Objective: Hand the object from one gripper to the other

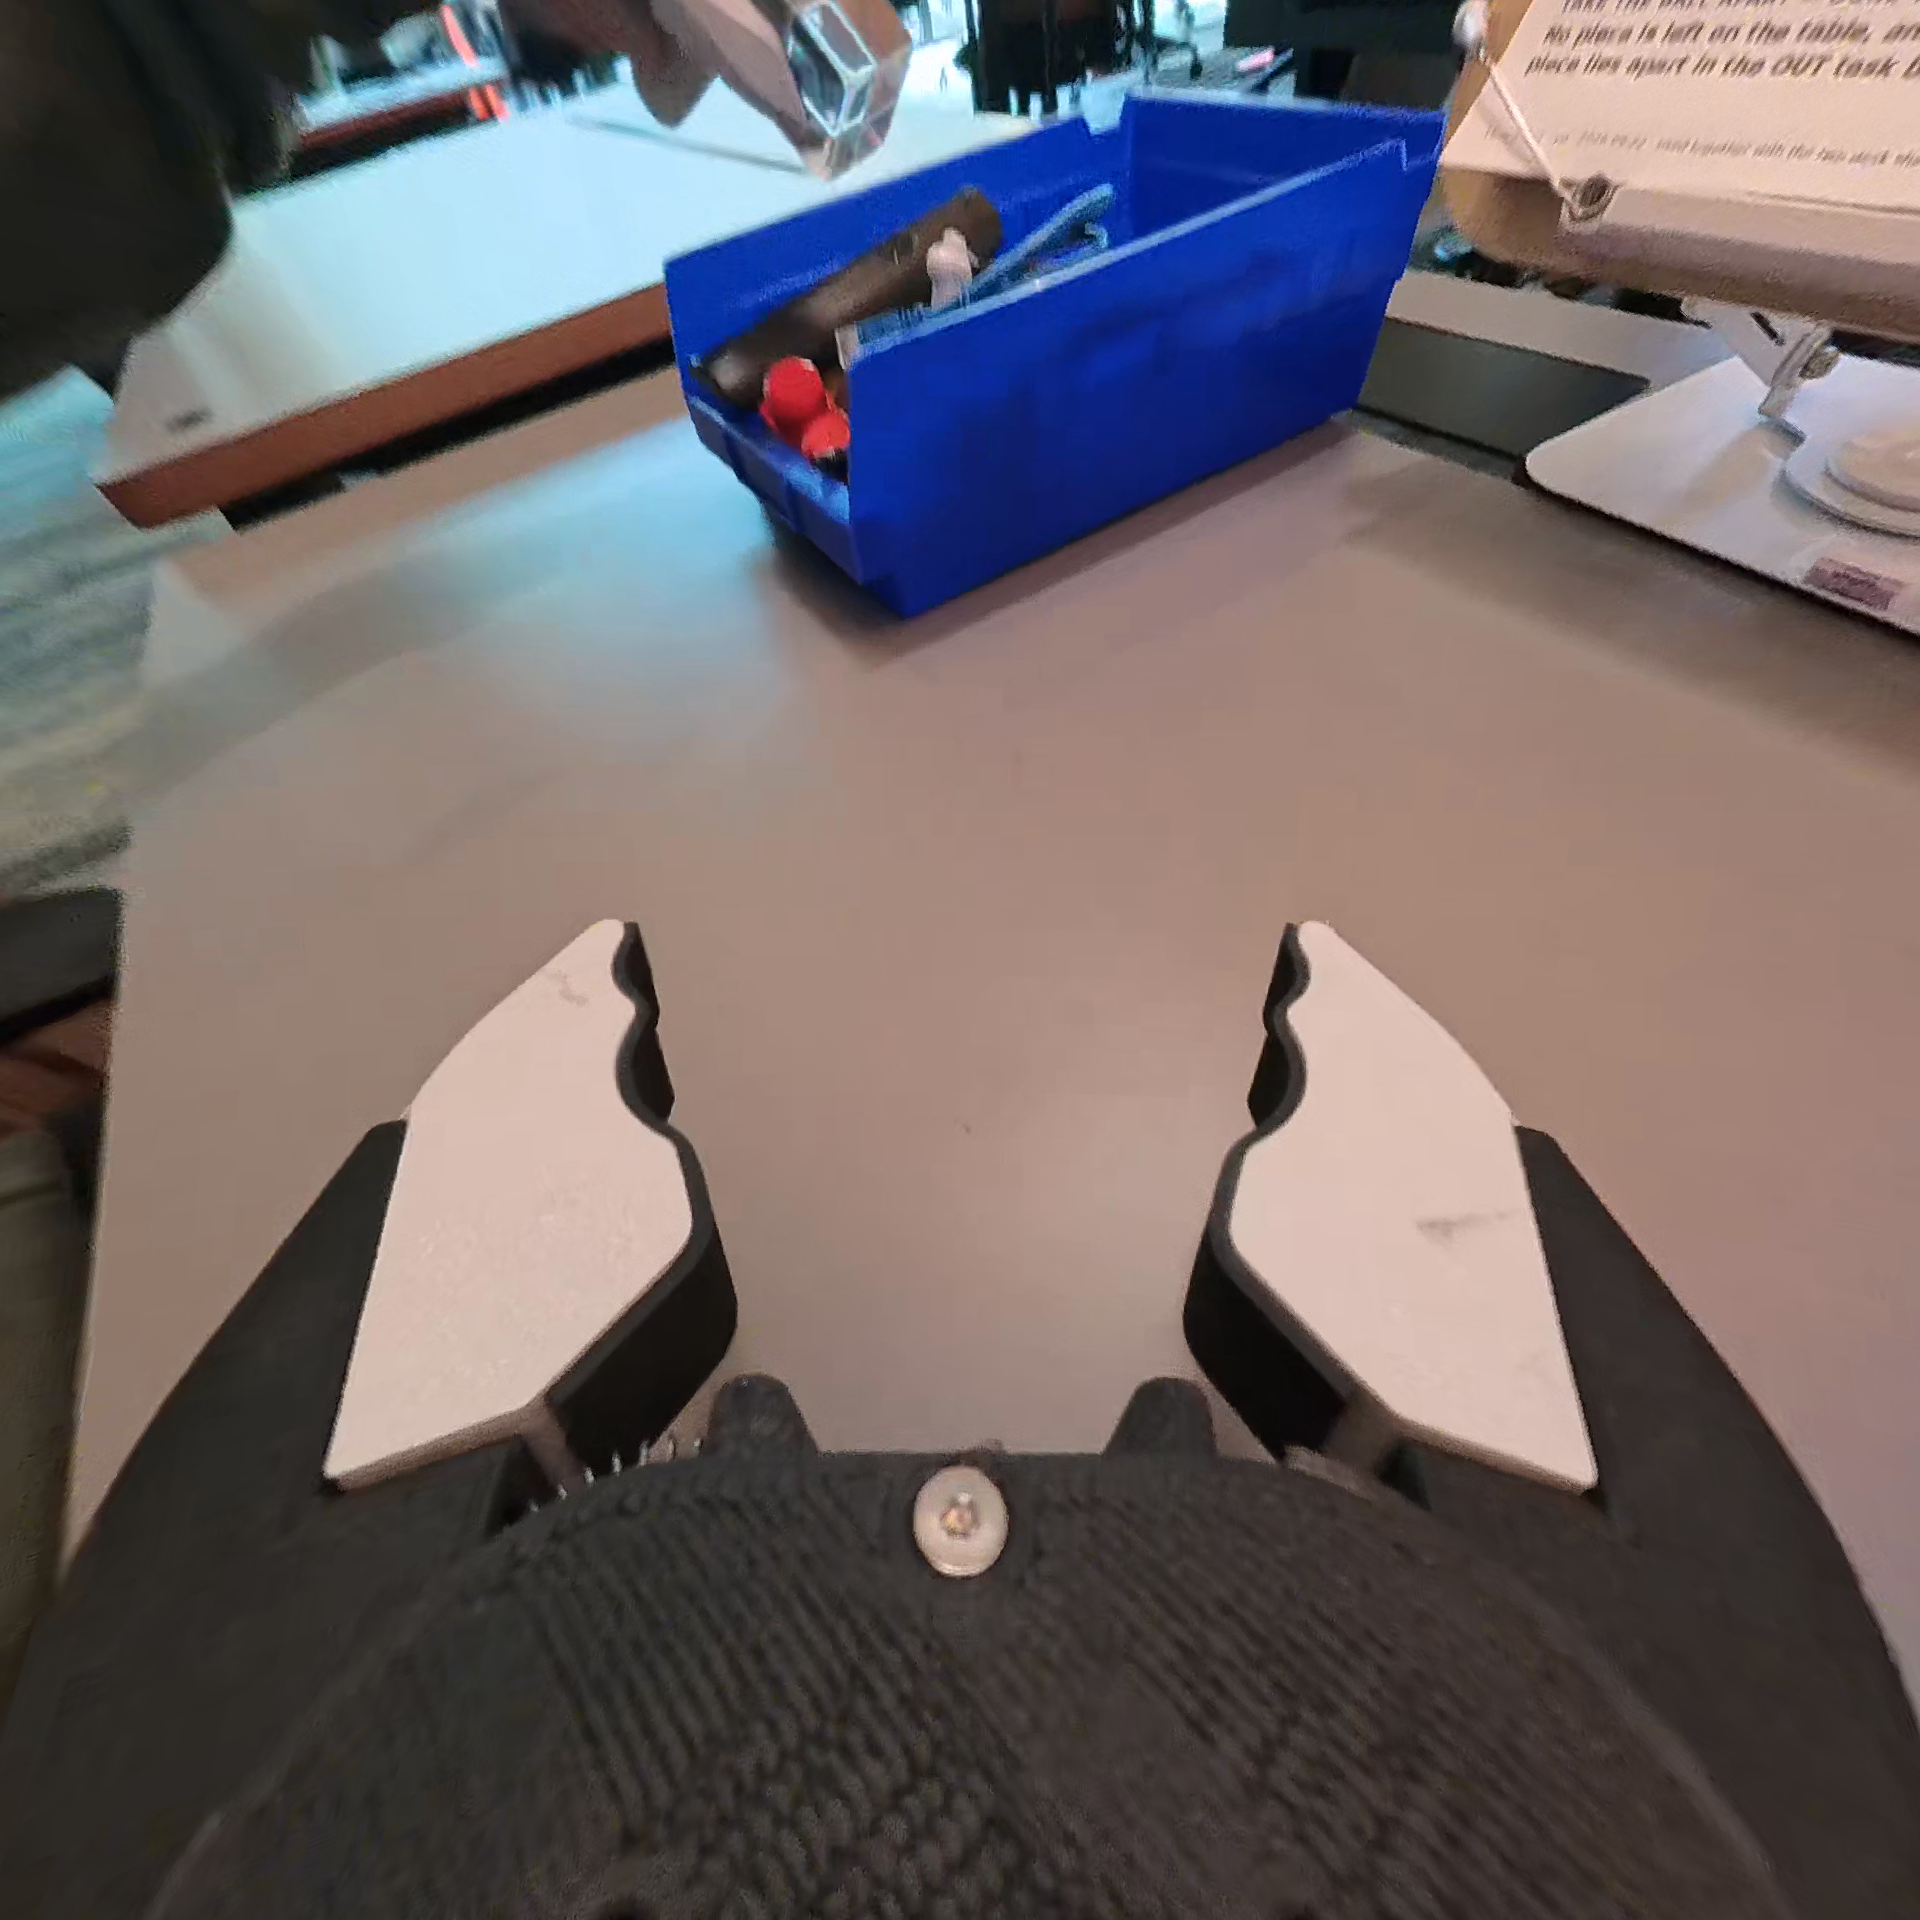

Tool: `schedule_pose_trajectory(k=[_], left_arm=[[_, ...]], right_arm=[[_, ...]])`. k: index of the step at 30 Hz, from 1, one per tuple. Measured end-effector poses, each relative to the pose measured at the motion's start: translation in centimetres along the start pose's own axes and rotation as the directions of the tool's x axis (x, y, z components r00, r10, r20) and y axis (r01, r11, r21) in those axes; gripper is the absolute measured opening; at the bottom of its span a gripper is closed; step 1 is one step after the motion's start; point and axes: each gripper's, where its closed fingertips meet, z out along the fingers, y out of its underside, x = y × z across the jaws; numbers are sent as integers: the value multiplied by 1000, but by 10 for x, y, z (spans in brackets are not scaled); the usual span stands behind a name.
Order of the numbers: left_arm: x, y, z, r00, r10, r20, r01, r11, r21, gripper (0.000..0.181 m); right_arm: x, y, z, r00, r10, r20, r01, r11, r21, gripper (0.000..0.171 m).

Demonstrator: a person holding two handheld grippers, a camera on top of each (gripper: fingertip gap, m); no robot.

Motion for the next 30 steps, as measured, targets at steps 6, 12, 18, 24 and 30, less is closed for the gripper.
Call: schedule_pose_trajectory(k=[6,12,18,24,30], left_arm=[[90,-86,-44,991,9,-137,54,892,449,45],[211,-121,-32,967,229,-112,-104,758,644,45],[290,-128,-3,910,411,-53,-267,679,684,45],[327,-138,8,869,491,-62,-318,650,690,44],[330,-141,17,862,503,-58,-337,655,676,45]], right_arm=[[-38,-20,7,950,253,181,-266,963,50,103],[-89,-51,7,692,527,493,-623,782,37,95],[-118,-58,-6,463,615,638,-780,625,-37,73],[-131,-62,-11,403,623,670,-813,580,-51,52],[-125,-55,-12,404,640,653,-824,565,-44,45]])
